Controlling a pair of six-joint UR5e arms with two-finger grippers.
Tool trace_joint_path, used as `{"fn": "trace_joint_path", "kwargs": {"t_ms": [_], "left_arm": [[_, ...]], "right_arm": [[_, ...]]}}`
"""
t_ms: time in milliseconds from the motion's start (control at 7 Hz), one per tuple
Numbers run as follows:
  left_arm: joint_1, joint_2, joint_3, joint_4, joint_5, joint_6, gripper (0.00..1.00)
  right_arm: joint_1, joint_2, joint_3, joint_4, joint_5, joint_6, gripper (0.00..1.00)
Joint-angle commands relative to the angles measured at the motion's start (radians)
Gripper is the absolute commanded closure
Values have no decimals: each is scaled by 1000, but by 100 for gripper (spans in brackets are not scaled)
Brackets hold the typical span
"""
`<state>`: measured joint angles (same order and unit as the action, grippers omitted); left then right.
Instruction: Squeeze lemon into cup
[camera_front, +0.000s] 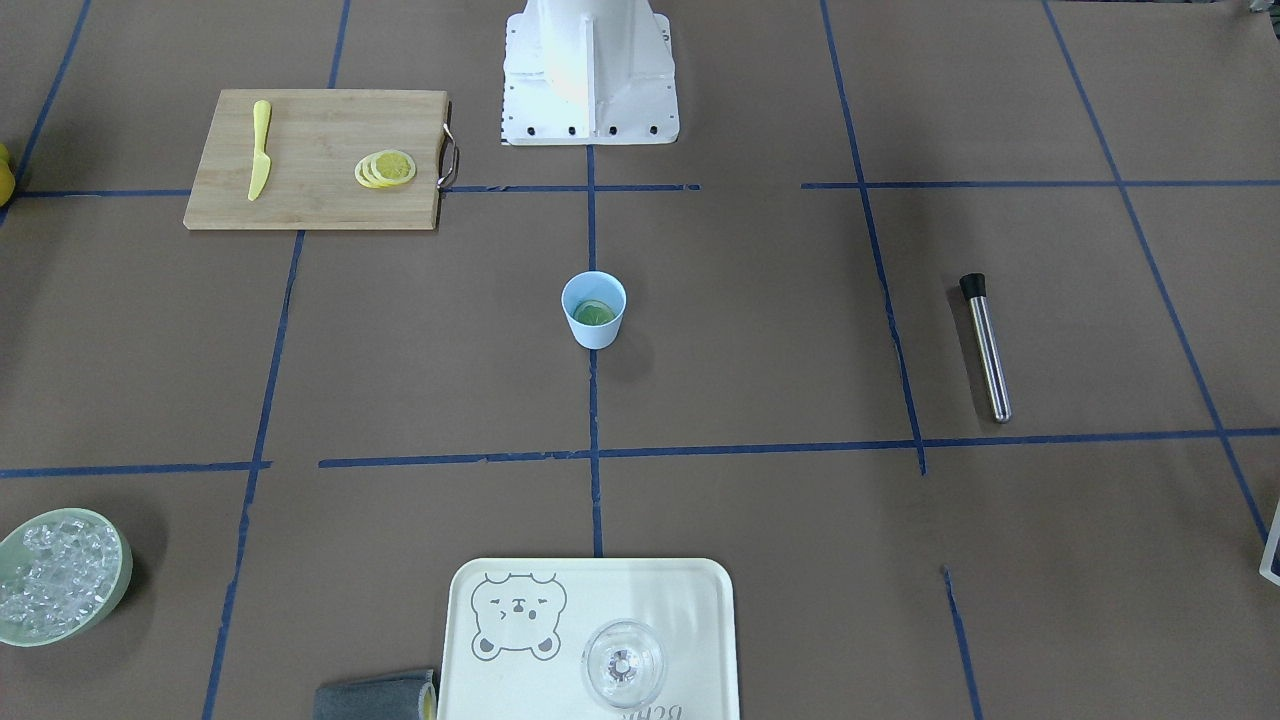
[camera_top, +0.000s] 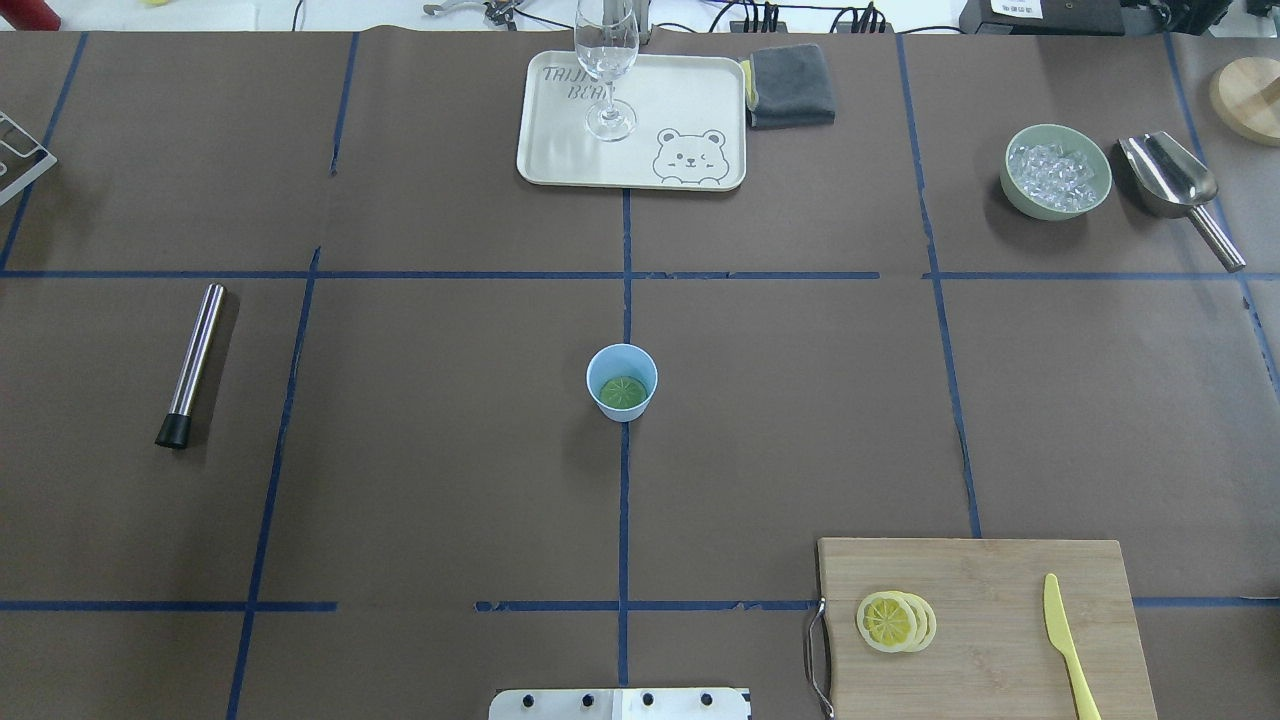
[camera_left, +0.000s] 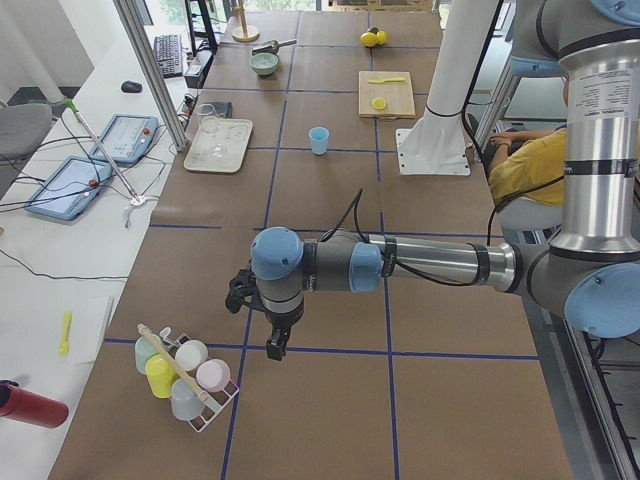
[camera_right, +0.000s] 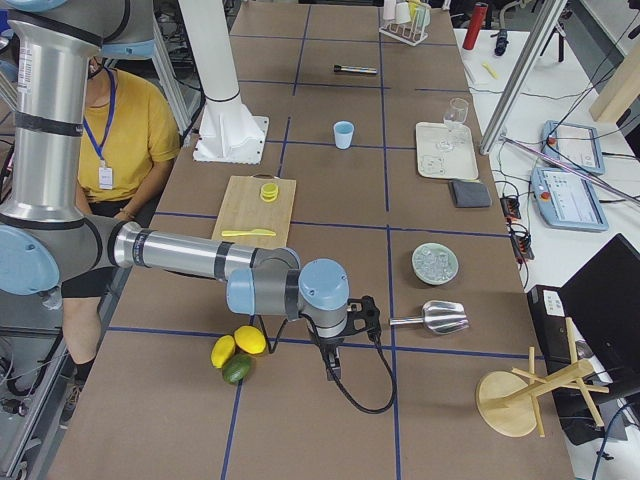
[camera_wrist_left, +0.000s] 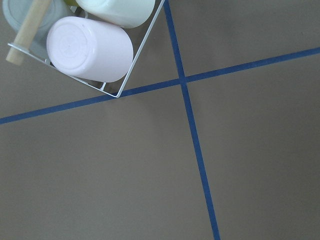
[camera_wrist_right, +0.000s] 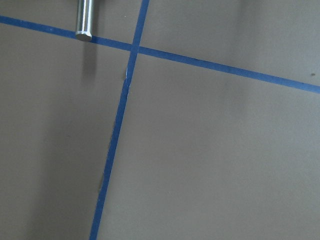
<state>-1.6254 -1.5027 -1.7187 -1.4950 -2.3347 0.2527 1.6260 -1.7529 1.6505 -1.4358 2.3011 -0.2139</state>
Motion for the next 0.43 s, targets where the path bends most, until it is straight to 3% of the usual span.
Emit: {"fn": "trace_joint_path", "kwargs": {"t_ms": [0,286], "left_arm": [[-1,2,1,1,2,-1,0],[-1,2,-2,-1,6,-1,0]], "right_arm": [[0,1,0,0,7,4,0],[0,0,-1,-2,8,2,0]]}}
